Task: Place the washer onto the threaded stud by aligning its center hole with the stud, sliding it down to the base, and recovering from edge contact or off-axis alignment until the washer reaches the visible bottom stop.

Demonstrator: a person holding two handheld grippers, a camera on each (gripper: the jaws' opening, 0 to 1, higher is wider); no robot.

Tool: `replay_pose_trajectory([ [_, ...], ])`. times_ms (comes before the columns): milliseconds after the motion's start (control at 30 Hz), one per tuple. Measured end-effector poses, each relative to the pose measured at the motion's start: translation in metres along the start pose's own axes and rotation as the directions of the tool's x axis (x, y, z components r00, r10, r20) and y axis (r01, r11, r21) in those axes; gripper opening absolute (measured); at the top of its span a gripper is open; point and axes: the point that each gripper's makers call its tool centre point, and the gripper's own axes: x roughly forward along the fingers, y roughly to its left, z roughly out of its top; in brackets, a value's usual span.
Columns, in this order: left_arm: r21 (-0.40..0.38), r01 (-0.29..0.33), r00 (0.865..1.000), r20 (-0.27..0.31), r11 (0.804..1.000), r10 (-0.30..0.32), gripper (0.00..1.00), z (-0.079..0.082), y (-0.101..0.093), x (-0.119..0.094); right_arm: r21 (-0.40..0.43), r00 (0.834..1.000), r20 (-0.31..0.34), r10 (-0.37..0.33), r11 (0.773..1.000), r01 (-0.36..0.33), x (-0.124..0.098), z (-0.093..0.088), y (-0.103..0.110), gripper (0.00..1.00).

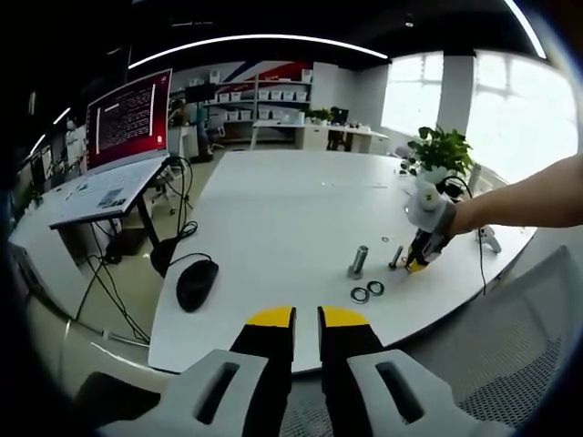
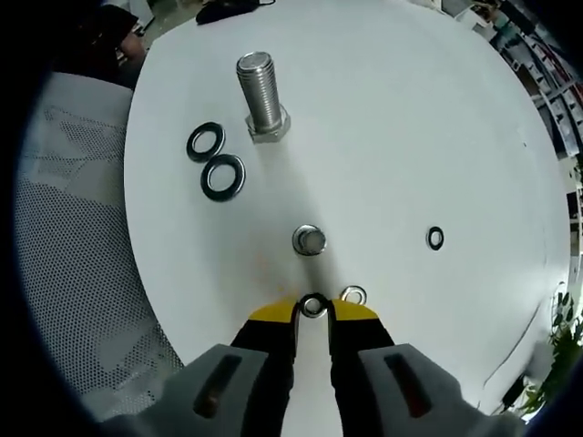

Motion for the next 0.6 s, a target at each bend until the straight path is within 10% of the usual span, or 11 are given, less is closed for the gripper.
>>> replay_pose_trajectory([
  [600,-0.001,-0.001,1.0,0.011,1.0,0.001,0.07,0.0016,0.0,-0.0001,0.006,0.995,0.091,-0.036,0.999,0.035,-0.0019,-0.0018,-0.0023,0.14],
])
